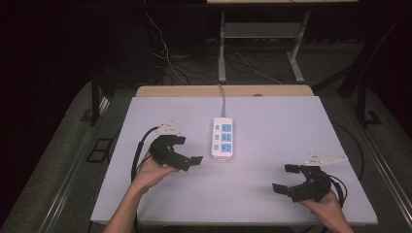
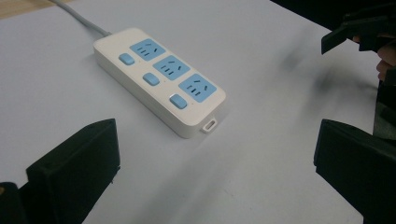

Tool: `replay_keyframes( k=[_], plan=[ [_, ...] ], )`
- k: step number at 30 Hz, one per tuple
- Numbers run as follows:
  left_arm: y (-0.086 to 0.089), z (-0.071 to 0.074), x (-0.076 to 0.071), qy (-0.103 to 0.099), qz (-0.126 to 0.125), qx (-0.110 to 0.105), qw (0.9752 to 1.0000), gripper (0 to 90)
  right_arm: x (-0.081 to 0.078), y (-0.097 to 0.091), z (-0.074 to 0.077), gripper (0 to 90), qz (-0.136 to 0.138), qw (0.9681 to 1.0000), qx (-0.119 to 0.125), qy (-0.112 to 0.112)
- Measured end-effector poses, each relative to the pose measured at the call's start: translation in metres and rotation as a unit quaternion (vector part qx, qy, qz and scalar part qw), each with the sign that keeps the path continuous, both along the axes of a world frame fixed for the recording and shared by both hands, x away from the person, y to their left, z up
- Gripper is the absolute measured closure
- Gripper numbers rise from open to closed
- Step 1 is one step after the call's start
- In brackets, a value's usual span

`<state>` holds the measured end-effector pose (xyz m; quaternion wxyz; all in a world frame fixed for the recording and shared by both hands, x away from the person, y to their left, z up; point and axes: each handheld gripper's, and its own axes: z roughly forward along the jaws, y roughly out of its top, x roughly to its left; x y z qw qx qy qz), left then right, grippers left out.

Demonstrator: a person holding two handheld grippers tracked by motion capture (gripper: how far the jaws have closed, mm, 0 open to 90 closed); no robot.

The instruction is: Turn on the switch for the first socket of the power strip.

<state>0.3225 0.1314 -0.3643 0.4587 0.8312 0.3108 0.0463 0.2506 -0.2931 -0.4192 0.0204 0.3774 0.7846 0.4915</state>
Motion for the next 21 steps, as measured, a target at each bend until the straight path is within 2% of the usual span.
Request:
replay_keyframes(
  k=[4, 13, 21],
  plan=[
    [-0.004, 0.005, 0.008, -0.001, -0.003, 0.010, 0.9999, 0.0, 0.000, 0.000, 0.000, 0.2, 0.000, 1.0000, 0.000, -0.001],
    [-0.006, 0.010, 0.017, -0.001, 0.000, 0.012, 0.9999, 0.0, 0.000, 0.000, 0.000, 0.2, 0.001, 1.0000, 0.000, -0.001],
    [-0.008, 0.016, 0.029, -0.002, 0.000, 0.022, 0.9998, 0.0, 0.000, 0.001, 0.000, 0.2, 0.004, 1.0000, -0.003, -0.002]
  ],
)
